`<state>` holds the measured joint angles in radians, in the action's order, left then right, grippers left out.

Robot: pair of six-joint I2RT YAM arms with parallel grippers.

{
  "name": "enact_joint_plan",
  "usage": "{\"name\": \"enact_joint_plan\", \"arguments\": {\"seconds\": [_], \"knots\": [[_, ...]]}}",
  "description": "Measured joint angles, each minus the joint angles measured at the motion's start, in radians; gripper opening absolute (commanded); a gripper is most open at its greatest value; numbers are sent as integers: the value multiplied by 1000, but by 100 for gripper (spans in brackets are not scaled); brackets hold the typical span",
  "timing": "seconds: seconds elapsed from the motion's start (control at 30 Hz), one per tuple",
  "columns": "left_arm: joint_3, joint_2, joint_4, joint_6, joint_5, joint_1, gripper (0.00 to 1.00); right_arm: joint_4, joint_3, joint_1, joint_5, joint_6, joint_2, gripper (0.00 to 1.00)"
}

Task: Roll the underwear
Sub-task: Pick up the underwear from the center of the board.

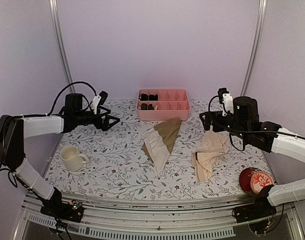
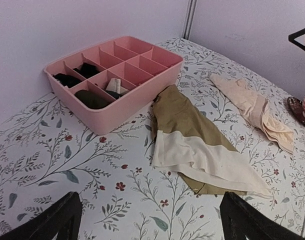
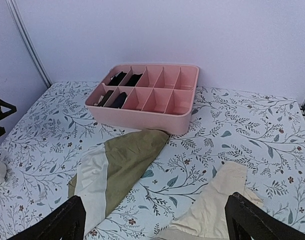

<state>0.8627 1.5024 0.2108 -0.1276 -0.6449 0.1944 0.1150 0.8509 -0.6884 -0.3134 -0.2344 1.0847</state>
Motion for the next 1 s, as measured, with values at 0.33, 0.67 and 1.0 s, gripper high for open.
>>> {"name": "enact_joint_plan", "arguments": {"seconds": [0.33, 0.67, 1.0], "knots": [[466, 430, -237, -21, 57, 240, 96, -35, -133, -2, 56, -5, 56, 99], [606, 676, -407, 11, 188, 325, 94, -74, -169, -5, 58, -5, 7, 99], [644, 715, -418, 35, 263, 350, 89, -90, -172, -5, 56, -3, 28, 99]]}}
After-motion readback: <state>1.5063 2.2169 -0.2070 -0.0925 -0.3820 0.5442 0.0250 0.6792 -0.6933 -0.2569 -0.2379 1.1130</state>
